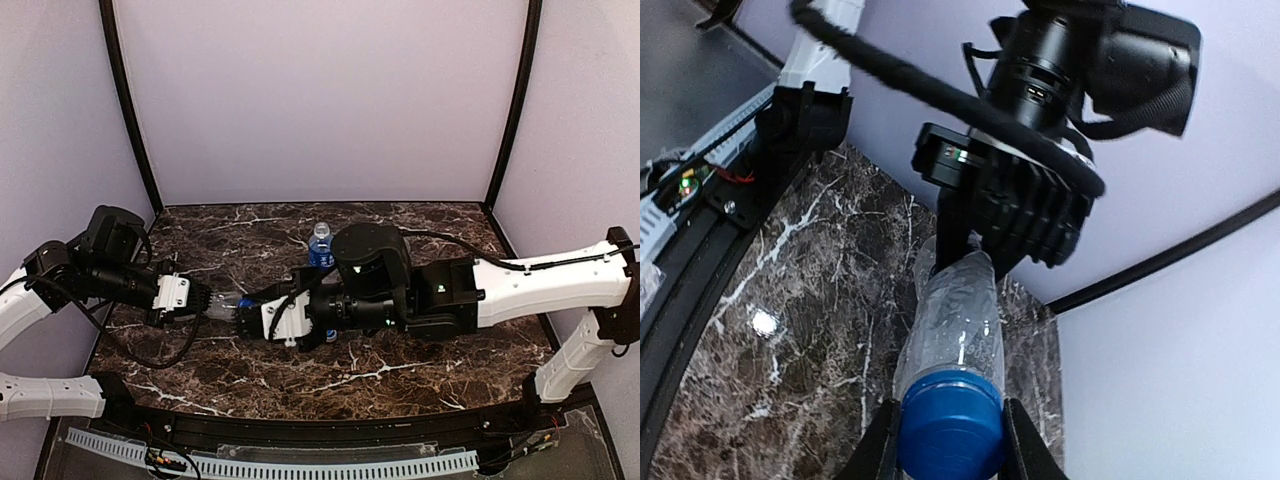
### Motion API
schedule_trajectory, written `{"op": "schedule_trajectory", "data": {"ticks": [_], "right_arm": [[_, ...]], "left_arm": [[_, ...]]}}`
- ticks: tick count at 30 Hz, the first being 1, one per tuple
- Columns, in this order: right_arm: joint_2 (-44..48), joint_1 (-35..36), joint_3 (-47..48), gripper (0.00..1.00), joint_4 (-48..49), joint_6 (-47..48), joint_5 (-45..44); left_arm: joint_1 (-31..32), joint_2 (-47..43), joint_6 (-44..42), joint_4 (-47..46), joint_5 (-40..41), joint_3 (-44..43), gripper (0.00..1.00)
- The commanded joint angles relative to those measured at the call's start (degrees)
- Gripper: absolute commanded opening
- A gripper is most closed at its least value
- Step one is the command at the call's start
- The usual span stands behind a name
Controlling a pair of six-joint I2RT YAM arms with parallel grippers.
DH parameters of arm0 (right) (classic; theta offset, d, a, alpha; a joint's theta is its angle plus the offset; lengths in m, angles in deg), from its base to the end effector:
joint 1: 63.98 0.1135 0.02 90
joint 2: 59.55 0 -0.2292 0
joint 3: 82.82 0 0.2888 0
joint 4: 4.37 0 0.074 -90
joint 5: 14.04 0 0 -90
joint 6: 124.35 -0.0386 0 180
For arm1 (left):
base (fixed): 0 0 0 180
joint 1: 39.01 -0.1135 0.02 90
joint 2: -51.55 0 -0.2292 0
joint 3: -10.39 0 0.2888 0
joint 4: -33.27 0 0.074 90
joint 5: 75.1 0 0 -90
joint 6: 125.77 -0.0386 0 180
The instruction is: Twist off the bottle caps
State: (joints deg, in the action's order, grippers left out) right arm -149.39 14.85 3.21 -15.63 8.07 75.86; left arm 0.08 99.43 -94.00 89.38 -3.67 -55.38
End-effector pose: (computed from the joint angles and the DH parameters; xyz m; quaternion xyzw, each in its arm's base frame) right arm 0.0807 0.4084 0.2942 -0.6914 0.3898 0.1894 0.5780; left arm 0.1692 -0.1533 0.3038 0.7131 0.5336 -0.0715 0.4491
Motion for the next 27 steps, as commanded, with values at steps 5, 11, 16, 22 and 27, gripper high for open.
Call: {"op": "schedule_trajectory", "data": {"ticks": [5, 11, 16, 22, 27], "right_arm": [[2.9, 7.1, -4.3, 0.00, 1.6, 41.7, -15.7], [2.9, 8.9, -8.2, 0.00, 10.6, 58.9, -20.2], [3.2, 7.8, -3.9, 0.00, 11.8, 41.0, -17.8], [-0.5, -0.1, 5.7, 0.00, -2.1, -5.4, -17.0], [-9.7, -5.5, 13.7, 0.00, -18.6, -28.6, -6.1]], "left_arm": [[-1.1, -0.7, -6.6, 11.9, 1.0, 1.2, 0.10], [-1.1, -0.7, -7.4, 12.3, 0.7, 1.4, 0.10], [-1.1, -1.4, -4.3, 8.6, 2.8, 1.6, 0.10], [-3.7, -3.5, 10.3, -12.8, 15.9, 3.8, 0.11], [-9.3, -6.3, 24.3, -24.4, 22.8, 4.3, 0.14]]}}
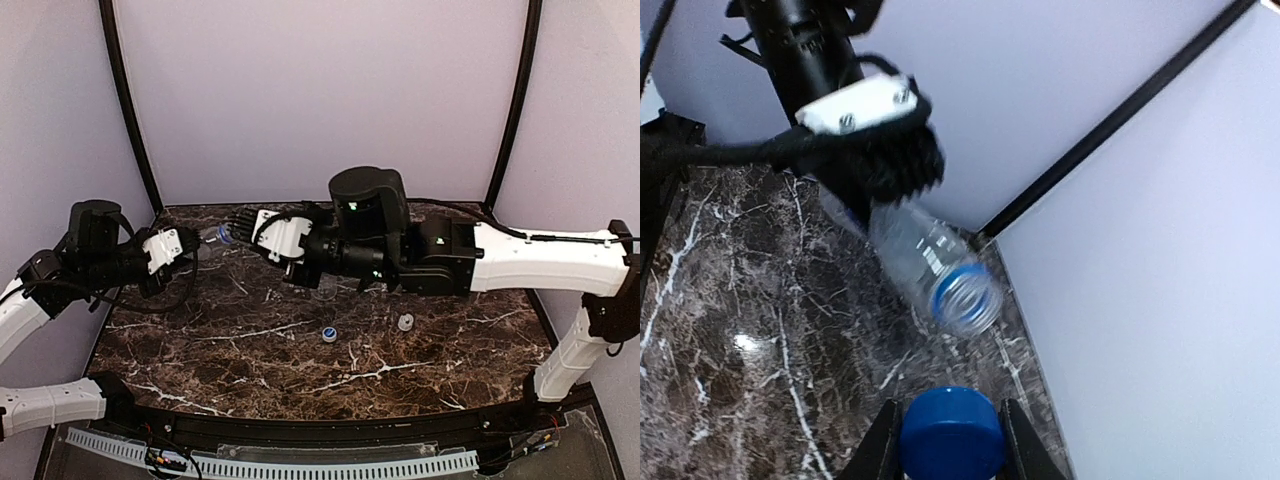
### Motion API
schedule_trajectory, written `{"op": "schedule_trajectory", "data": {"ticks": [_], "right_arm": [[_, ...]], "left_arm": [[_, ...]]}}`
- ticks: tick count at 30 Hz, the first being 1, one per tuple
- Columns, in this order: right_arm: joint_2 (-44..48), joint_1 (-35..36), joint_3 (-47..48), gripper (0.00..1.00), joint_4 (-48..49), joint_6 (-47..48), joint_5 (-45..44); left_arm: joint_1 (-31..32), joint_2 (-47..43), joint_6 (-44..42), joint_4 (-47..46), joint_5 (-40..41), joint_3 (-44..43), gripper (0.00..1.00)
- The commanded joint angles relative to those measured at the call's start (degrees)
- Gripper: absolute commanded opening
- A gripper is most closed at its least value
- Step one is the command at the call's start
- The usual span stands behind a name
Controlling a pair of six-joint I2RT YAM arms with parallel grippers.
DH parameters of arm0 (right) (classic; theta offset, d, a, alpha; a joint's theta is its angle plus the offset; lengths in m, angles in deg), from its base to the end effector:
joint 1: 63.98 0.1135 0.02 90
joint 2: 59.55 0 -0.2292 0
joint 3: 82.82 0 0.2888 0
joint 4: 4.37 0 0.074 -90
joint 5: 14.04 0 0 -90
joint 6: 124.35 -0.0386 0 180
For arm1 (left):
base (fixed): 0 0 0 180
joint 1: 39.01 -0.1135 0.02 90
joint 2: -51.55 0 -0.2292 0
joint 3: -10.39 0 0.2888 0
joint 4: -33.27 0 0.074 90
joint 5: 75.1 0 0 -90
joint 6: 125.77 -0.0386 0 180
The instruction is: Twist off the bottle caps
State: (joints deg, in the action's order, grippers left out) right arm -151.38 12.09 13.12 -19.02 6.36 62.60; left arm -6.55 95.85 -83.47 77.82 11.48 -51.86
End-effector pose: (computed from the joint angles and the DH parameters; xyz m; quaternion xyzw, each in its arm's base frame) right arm 0.1110 0.4104 0.3429 -0.6115 0.4637 0.1076 0.6320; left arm 0.1939 -0.1261 0.3122 0.5596 0.6406 0.0445 0.5240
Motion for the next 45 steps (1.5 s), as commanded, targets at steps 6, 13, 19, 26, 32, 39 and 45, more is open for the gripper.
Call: {"op": "schedule_trajectory", "data": {"ticks": [6, 13, 19, 26, 32, 39, 45], "right_arm": [[-25.0, -4.9, 19.5, 0.00, -27.9, -39.9, 9.3], [-45.0, -5.0, 39.3, 0.00, -41.4, -45.4, 7.1], [-50.9, -6.1, 44.2, 0.00, -47.1, -47.2, 6.0], [-52.2, -6.9, 44.4, 0.00, -48.1, -47.9, 7.2], [-53.0, -7.5, 45.7, 0.18, -48.4, -47.5, 8.7], [-52.2, -7.7, 47.1, 0.93, -48.8, -46.9, 9.0], [-46.1, -7.6, 49.6, 0.96, -47.1, -43.1, 10.2]], "left_arm": [[-9.4, -7.8, 27.5, -15.6, 4.3, 2.8, 0.15], [-13.1, -12.4, 28.4, -13.9, 0.4, 6.2, 0.15], [-13.4, -12.8, 28.0, -14.1, -1.7, 6.9, 0.16], [-13.4, -12.7, 27.4, -14.7, -2.6, 7.0, 0.17], [-13.5, -12.4, 26.8, -14.8, -2.7, 6.6, 0.17], [-13.5, -12.5, 26.7, -14.7, -4.1, 6.5, 0.18], [-13.5, -12.3, 26.7, -10.7, -14.3, 4.9, 0.20]]}}
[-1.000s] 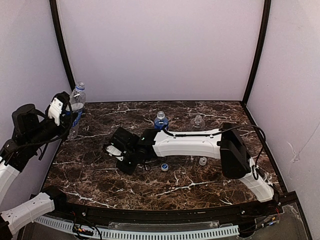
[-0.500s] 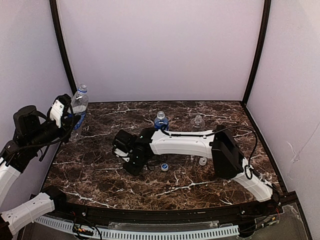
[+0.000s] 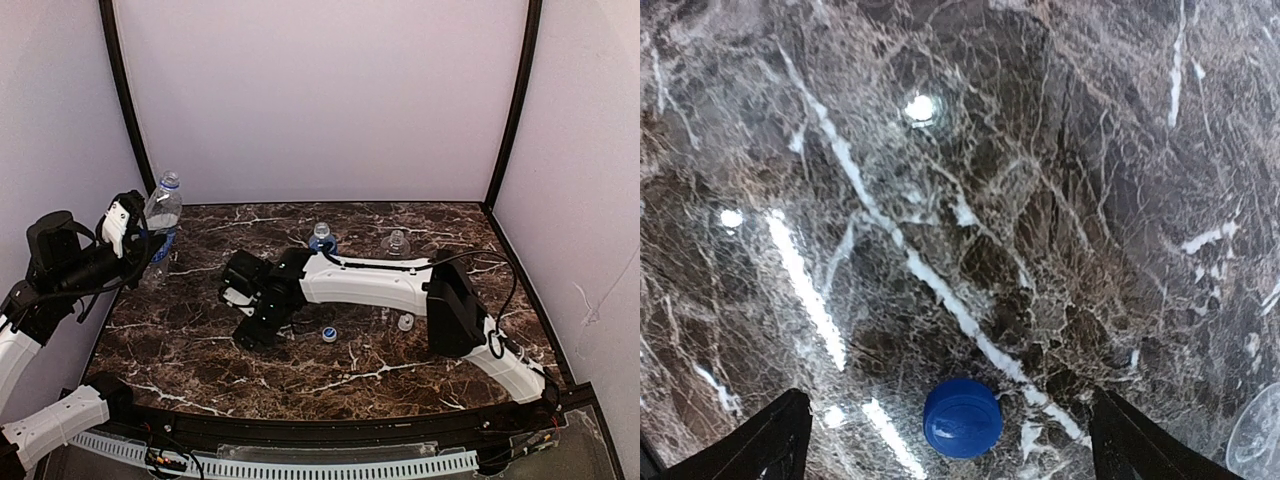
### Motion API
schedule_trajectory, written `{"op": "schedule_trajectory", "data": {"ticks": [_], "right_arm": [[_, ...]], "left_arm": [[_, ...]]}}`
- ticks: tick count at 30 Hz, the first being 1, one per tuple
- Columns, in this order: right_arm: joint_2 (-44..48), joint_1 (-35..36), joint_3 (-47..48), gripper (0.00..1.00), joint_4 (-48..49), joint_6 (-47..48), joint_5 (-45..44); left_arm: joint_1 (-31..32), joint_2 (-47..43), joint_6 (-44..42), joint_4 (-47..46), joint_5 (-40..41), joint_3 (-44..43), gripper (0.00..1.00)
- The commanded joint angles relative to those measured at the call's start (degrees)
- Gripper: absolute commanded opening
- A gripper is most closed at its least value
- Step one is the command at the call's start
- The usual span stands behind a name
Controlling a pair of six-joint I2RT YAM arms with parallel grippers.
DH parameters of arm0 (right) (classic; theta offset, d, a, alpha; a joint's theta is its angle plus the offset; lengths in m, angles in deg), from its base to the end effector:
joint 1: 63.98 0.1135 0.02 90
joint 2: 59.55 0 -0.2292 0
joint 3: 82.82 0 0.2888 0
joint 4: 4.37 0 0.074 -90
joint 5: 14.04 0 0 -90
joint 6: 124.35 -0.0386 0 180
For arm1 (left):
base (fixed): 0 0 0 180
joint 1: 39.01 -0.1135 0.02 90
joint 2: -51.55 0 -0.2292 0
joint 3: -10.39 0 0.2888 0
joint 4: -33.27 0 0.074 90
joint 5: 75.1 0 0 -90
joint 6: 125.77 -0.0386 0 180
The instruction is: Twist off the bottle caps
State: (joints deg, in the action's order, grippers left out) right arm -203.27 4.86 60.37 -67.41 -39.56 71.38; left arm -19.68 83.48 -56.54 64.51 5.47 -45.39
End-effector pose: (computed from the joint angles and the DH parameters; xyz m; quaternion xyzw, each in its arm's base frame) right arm 0.1991 0.5059 0.1457 -0.5050 0.8314 0.1065 0.2058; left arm 0.1874 -0.0724 0.3371 0.3076 0.6847 -0.0535 0.6586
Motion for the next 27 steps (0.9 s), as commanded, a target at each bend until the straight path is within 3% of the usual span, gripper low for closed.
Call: {"op": "schedule_trajectory", "data": {"ticks": [1, 5, 9, 12, 18, 27], "right_arm": [[8.3, -0.4, 1.4, 0.96, 3.0, 4.3, 2.5], [24.9, -0.4, -13.6, 0.94, 21.4, 9.6, 9.2], [43.6, -0.6, -38.2, 0.95, 54.5, 12.6, 19.8], [47.3, -0.6, -45.6, 0.95, 70.1, 11.8, 22.7], [41.0, -0.5, -36.8, 0.88, 72.5, 7.4, 27.0], [32.3, -0.3, -24.6, 0.66, 66.8, 2.3, 28.9]], "left_arm": [[-0.3, 0.2, -0.2, 4.0, -12.2, -2.3, 0.20], [-0.3, 0.4, 0.2, 7.1, -22.2, -3.8, 0.21], [-0.3, 0.1, -2.4, 9.4, -27.2, -3.8, 0.21], [-0.3, 0.0, -4.6, 10.4, -28.3, -3.5, 0.21], [-0.3, 0.1, -6.2, 12.1, -30.1, -3.6, 0.22], [-0.3, 0.0, -6.6, 12.3, -30.5, -3.3, 0.22]]}}
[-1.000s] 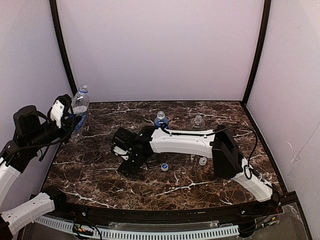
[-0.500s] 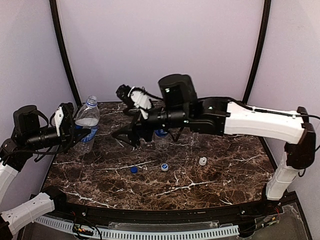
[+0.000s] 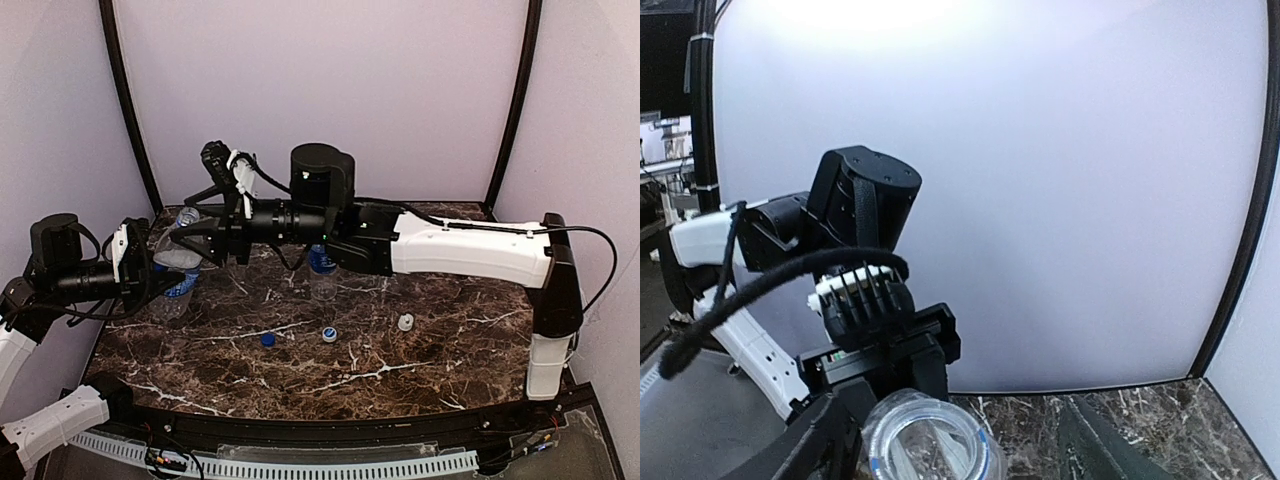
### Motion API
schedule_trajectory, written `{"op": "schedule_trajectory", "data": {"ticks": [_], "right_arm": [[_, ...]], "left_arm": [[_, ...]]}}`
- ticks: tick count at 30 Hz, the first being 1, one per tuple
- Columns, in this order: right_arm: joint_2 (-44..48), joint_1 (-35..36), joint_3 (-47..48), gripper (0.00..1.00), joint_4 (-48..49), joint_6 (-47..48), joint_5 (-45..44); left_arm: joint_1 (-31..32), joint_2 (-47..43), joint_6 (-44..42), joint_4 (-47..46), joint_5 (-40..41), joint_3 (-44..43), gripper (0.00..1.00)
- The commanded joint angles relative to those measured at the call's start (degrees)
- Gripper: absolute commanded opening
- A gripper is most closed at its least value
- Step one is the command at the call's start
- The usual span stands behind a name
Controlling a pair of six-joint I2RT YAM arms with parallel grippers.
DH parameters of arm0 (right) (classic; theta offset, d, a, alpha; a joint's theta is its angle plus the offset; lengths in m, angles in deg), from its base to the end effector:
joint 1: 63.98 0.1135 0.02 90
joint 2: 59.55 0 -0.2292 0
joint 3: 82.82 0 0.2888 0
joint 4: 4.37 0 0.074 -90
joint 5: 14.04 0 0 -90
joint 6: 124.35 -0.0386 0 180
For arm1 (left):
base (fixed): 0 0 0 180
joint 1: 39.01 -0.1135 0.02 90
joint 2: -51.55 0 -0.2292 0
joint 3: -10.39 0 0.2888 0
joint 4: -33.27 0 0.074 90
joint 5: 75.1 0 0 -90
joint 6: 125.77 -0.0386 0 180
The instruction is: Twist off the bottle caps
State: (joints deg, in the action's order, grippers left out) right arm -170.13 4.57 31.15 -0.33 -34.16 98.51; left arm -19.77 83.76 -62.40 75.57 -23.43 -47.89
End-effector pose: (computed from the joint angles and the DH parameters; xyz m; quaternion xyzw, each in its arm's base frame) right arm 0.1682 0.4685 0.3593 -0.4866 0.4512 0.5207 0.5372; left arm 0.1674 -0.0838 0.3334 0.4759 0.6190 -0.2255 0.5827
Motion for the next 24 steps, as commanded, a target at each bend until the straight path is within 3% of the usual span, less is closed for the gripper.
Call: {"op": "schedule_trajectory", "data": {"ticks": [1, 10, 12, 14, 15, 17, 19, 24], "right_arm": [[-1.2, 0.0, 4.7, 0.61, -0.4, -3.2, 1.6], [-3.0, -0.2, 5.7, 0.01, -3.6, -3.7, 2.6], [-3.1, -0.3, 6.1, 0.00, -5.3, -3.2, 2.5], [-2.8, -0.4, 6.0, 0.00, -6.3, -2.7, 2.0], [-2.5, -0.3, 5.8, 0.00, -6.7, -2.3, 1.6], [-1.6, -0.4, 5.1, 0.00, -7.4, -1.4, -0.6], [-0.7, -0.7, 4.5, 0.00, -8.9, -0.7, -3.8], [-0.9, -3.1, 3.6, 0.00, -13.6, 1.2, -16.2]], "left_arm": [[-0.2, -0.3, -0.8, 1.1, -1.6, -0.8, 0.22], [-0.3, -0.7, 0.6, -0.5, -0.9, -0.8, 0.21], [-0.3, -0.7, 1.2, -1.1, -0.6, -0.7, 0.21], [-0.3, -0.8, 1.5, -1.3, -0.2, -0.6, 0.34], [-0.3, -0.9, 1.7, -1.3, 0.0, -0.4, 0.60], [-0.3, -1.3, 1.9, -1.5, 1.4, 0.4, 0.93], [-0.3, -1.9, 1.7, -1.6, 2.8, 1.5, 0.98], [-1.6, -4.8, 2.0, -2.2, 6.7, 4.8, 0.99]]}}
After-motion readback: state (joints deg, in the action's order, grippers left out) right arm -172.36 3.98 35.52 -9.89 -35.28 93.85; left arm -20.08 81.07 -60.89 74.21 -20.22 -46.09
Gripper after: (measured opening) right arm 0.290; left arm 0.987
